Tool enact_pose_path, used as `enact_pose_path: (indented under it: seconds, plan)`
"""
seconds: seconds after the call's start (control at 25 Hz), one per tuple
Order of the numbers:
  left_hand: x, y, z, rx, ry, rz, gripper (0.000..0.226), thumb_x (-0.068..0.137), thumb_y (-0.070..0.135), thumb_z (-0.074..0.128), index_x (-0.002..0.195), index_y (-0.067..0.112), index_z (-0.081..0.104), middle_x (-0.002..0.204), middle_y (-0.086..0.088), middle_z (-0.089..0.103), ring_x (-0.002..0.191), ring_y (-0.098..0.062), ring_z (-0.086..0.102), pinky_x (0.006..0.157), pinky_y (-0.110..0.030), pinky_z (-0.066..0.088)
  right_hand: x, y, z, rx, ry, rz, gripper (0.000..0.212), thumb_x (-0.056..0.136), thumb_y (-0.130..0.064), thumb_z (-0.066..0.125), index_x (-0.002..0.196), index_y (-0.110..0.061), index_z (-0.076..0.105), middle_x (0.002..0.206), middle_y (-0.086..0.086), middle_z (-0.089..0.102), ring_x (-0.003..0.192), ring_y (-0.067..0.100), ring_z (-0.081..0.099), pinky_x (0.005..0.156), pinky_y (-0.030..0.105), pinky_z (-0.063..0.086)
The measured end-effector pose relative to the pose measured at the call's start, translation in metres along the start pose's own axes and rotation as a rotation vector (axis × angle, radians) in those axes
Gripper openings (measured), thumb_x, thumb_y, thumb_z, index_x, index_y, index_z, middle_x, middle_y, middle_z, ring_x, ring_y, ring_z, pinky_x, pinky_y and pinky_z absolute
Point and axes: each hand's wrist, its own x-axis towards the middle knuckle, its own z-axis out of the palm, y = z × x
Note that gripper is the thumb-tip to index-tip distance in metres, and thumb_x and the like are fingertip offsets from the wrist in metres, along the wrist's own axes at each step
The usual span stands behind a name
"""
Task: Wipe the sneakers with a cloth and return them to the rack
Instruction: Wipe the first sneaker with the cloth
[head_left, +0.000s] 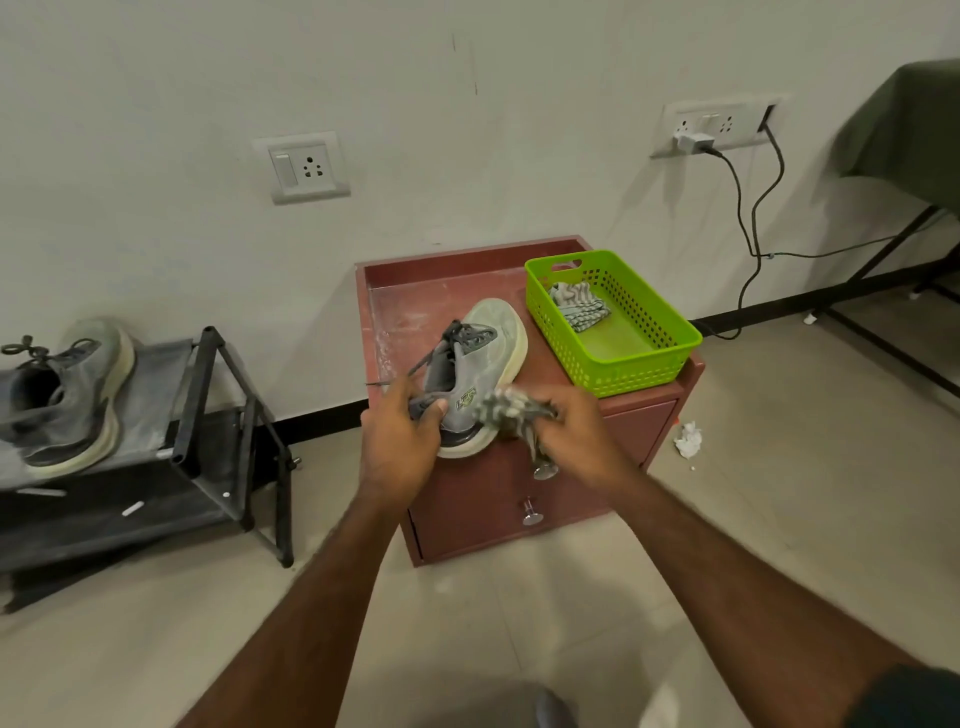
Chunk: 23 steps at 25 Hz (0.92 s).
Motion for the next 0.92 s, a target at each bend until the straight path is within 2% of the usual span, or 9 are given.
enact_pose_path:
  seconds: [0.08, 0.12, 0.16, 0.28, 0.44, 0.6, 0.72, 0.8, 0.92]
  plan:
    - [-0.003, 0.001, -0.001, 0.024, -0.014, 0.018, 0.019, 0.092, 0.024, 0.069, 0.084, 0.023, 0.052, 0.081, 0.011, 0.058, 0.081, -0.014, 0.058, 0.065, -0.027, 0.042, 0.017, 0.002, 0.001, -0.092, 0.326, -0.074, 0.047, 0.084, 0.010, 0.059, 0.117, -0.021, 0.073, 0.105, -0.017, 0.071, 0.086, -0.014, 0.063, 0.077, 0.011, 0.049]
    - [-0.004, 0.001, -0.001, 0.041, -0.016, 0.028, 0.017, 0.092, 0.024, 0.069, 0.086, 0.020, 0.054, 0.081, 0.011, 0.058, 0.078, -0.010, 0.057, 0.062, -0.024, 0.041, 0.025, 0.009, 0.004, -0.154, 0.394, -0.089, 0.051, 0.083, 0.010, 0.056, 0.121, -0.020, 0.071, 0.110, -0.014, 0.070, 0.090, -0.010, 0.064, 0.080, 0.012, 0.050]
    - [-0.004, 0.001, 0.000, 0.056, -0.020, 0.040, 0.016, 0.093, 0.024, 0.068, 0.087, 0.018, 0.055, 0.080, 0.010, 0.059, 0.076, -0.006, 0.056, 0.059, -0.019, 0.040, 0.030, 0.015, 0.009, -0.189, 0.396, -0.078, 0.053, 0.082, 0.010, 0.055, 0.123, -0.021, 0.070, 0.113, -0.011, 0.071, 0.095, -0.004, 0.066, 0.086, 0.018, 0.053]
    - [-0.007, 0.003, 0.007, 0.062, 0.000, 0.065, 0.012, 0.095, 0.019, 0.064, 0.092, 0.018, 0.053, 0.085, 0.005, 0.060, 0.074, 0.001, 0.054, 0.054, -0.010, 0.038, 0.016, 0.026, 0.037, -0.264, 0.148, -0.162, 0.059, 0.077, 0.017, 0.050, 0.124, -0.013, 0.069, 0.126, 0.001, 0.067, 0.120, 0.010, 0.061, 0.107, 0.036, 0.046]
    - [-0.006, 0.004, 0.006, 0.073, -0.007, 0.019, 0.012, 0.097, 0.015, 0.060, 0.096, 0.018, 0.048, 0.086, 0.000, 0.057, 0.073, -0.008, 0.056, 0.053, -0.019, 0.039, 0.002, 0.042, 0.030, -0.386, -0.142, -0.440, 0.066, 0.071, 0.018, 0.045, 0.128, -0.009, 0.065, 0.138, 0.007, 0.059, 0.136, 0.018, 0.048, 0.117, 0.034, 0.033]
    - [-0.008, 0.004, 0.003, 0.096, -0.029, 0.033, 0.015, 0.096, 0.015, 0.061, 0.092, 0.019, 0.048, 0.086, 0.001, 0.056, 0.074, -0.007, 0.056, 0.053, -0.021, 0.039, 0.024, 0.039, 0.015, -0.322, 0.052, -0.149, 0.065, 0.070, 0.018, 0.041, 0.122, -0.009, 0.069, 0.131, 0.008, 0.063, 0.129, 0.016, 0.054, 0.113, 0.040, 0.039]
    - [-0.007, 0.004, -0.002, 0.080, 0.019, -0.012, 0.011, 0.096, 0.014, 0.061, 0.094, 0.014, 0.050, 0.082, 0.001, 0.057, 0.073, -0.012, 0.057, 0.059, -0.036, 0.051, -0.005, 0.032, 0.039, -0.333, -0.120, -0.370, 0.062, 0.074, 0.016, 0.043, 0.124, -0.009, 0.067, 0.136, 0.005, 0.060, 0.134, 0.015, 0.050, 0.116, 0.035, 0.035]
    - [-0.005, 0.004, -0.002, 0.090, 0.015, -0.006, 0.012, 0.096, 0.014, 0.061, 0.093, 0.016, 0.050, 0.082, 0.001, 0.058, 0.074, -0.017, 0.059, 0.061, -0.039, 0.052, -0.004, 0.038, 0.037, -0.358, -0.160, -0.446, 0.062, 0.074, 0.016, 0.042, 0.126, -0.008, 0.066, 0.138, 0.005, 0.057, 0.136, 0.020, 0.049, 0.117, 0.027, 0.031]
    - [-0.008, 0.004, -0.001, 0.080, 0.012, -0.012, 0.013, 0.096, 0.017, 0.062, 0.096, 0.017, 0.049, 0.083, 0.003, 0.057, 0.075, -0.017, 0.059, 0.059, -0.030, 0.045, 0.024, 0.040, 0.017, -0.298, 0.123, -0.132, 0.065, 0.072, 0.024, 0.043, 0.122, -0.009, 0.068, 0.127, -0.005, 0.058, 0.126, 0.020, 0.058, 0.113, 0.018, 0.034]
